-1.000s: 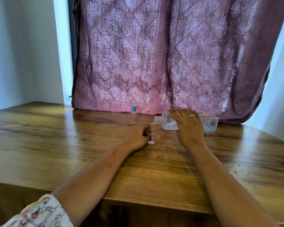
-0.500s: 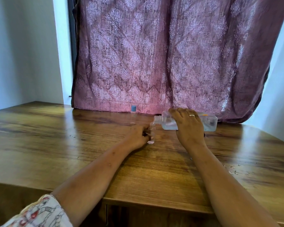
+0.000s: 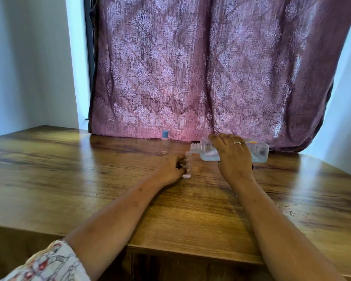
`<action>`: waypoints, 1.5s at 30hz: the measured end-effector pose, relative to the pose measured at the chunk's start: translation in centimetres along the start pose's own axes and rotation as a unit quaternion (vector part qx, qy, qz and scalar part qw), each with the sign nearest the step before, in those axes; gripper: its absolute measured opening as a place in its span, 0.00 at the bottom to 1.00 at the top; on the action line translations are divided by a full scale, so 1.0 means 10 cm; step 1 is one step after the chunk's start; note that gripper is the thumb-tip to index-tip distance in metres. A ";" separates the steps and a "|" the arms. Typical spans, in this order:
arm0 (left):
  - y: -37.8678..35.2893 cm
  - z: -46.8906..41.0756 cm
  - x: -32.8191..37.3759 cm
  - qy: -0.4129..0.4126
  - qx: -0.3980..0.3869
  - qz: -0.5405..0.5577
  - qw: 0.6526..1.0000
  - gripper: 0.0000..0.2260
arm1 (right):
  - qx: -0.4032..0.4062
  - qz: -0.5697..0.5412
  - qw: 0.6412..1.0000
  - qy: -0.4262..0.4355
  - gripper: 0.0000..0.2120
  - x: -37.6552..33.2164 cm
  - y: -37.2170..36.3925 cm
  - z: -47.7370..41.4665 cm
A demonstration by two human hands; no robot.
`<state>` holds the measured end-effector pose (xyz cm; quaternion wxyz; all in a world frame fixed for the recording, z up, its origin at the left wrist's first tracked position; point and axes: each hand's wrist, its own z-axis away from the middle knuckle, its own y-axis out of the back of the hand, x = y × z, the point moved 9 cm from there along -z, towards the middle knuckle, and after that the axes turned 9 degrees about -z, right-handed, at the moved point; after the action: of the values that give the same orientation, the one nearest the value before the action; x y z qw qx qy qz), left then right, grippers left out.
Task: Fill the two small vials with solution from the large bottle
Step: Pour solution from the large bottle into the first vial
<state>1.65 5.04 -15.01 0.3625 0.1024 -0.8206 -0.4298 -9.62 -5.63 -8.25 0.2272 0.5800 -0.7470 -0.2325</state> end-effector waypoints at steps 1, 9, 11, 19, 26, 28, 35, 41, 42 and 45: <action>0.00 0.00 0.00 0.001 0.000 0.000 1.000 0.21 | -0.001 0.001 1.000 0.000 0.31 0.00 0.00 0.00; 0.07 0.05 0.08 -0.006 0.009 -0.011 1.000 0.21 | 0.001 0.003 1.000 0.000 0.29 0.00 0.00 0.00; 0.07 0.06 0.07 -0.002 0.009 -0.012 1.000 0.21 | 0.002 0.002 1.000 -0.001 0.29 0.00 0.01 0.00; 0.06 0.07 0.07 0.004 -0.001 -0.013 1.000 0.24 | -0.002 0.004 1.000 -0.004 0.31 0.00 0.01 0.01; 0.06 0.08 0.08 0.003 -0.002 -0.012 1.000 0.24 | -0.006 0.004 1.000 -0.005 0.31 0.00 0.00 0.01; 0.05 0.08 0.08 0.002 -0.004 -0.013 1.000 0.24 | -0.007 0.003 1.000 -0.004 0.31 0.00 0.00 0.01; 0.03 0.06 0.05 0.003 -0.004 -0.003 1.000 0.24 | 0.002 -0.002 1.000 -0.006 0.31 0.00 0.01 0.00; 0.03 0.05 0.04 -0.001 0.000 0.010 1.000 0.23 | 0.002 -0.005 1.000 -0.001 0.31 0.00 0.01 0.01; 0.03 0.05 0.05 -0.002 0.002 0.008 1.000 0.22 | 0.002 -0.004 1.000 -0.001 0.32 -0.01 0.01 0.01; 0.03 0.05 0.05 -0.005 0.001 0.008 1.000 0.22 | 0.000 0.000 1.000 0.000 0.33 -0.01 0.02 0.01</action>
<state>1.03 5.30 -14.72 0.3614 0.0942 -0.8237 -0.4267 -9.79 -5.44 -8.22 0.2267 0.5802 -0.7468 -0.2328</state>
